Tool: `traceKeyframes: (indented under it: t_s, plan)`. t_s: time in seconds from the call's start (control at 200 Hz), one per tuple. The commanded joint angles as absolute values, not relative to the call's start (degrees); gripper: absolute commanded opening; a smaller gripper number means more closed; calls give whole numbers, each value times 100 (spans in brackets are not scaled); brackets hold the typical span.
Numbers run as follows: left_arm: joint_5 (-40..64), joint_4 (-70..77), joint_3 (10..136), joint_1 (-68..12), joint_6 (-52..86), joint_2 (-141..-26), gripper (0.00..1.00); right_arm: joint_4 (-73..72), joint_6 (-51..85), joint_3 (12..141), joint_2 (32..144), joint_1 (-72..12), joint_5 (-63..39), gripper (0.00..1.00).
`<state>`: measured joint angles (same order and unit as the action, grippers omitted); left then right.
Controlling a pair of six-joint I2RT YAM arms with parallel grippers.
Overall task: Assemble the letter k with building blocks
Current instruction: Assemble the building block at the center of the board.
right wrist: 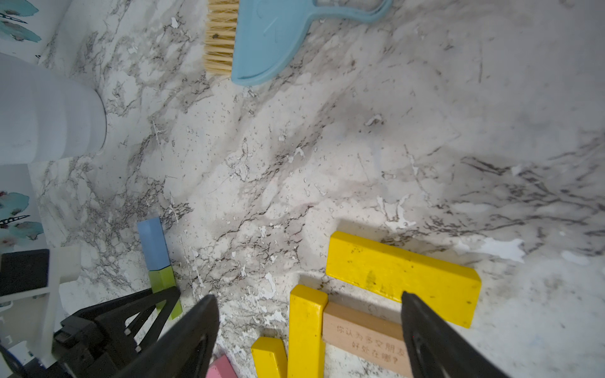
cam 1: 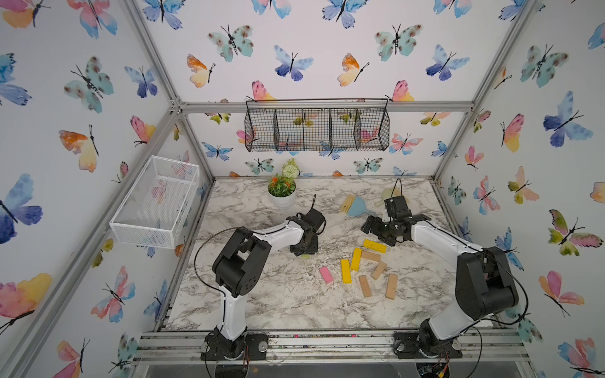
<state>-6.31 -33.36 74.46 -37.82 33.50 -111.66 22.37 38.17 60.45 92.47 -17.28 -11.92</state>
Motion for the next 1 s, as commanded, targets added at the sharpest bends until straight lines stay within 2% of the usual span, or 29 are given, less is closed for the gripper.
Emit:
traceKeyframes:
  t_s: [0.0, 0.05, 0.18, 0.29, 0.37, 0.445, 0.491, 0.551, 0.636, 0.736, 0.896, 0.991]
  plan:
    - [-578, -3403, 7515, -3744, 3248, -11229, 43, 2127, 3786, 5910, 9203, -1714, -1251, 94]
    - [-627, -3394, 7515, -3753, 3243, -11133, 48, 1910, 3757, 5768, 9024, -1714, -1336, 98]
    - [-716, -3361, 7492, -3753, 3234, -10801, 59, 1051, 3924, 5190, 8464, -1714, -1459, 98]
    - [-806, -3262, 7419, -3742, 3239, -10426, 71, 868, 3990, 5122, 8381, -1714, -1486, 98]
    - [-715, -2884, 7211, -3728, 3147, -9949, 74, 1048, 4232, 5269, 8430, -1760, -1126, 98]
    - [-357, -2134, 6736, -3639, 3007, -9304, 75, 1300, 4466, 5453, 8321, -1994, -252, 98]
    - [-74, -1651, 6353, -3486, 3016, -8874, 78, 1448, 4615, 5551, 8214, -2176, 341, 98]
    - [335, -1128, 5875, -3148, 3148, -8346, 83, 1394, 4584, 5609, 8096, -2388, 592, 98]
    - [862, -821, 5433, -2477, 3305, -7790, 95, 982, 4573, 5493, 7990, -2487, 68, 98]
    - [1000, -993, 5296, -1842, 3055, -7356, 99, 565, 4091, 5472, 8176, -2925, -583, 98]
    - [687, -1728, 5565, -1285, 2558, -7051, 97, 1886, 3331, 6635, 9262, -4124, -230, 97]
    - [527, -2142, 5854, -1169, 2197, -6998, 97, 2616, 3365, 7192, 10009, -4531, -131, 84]
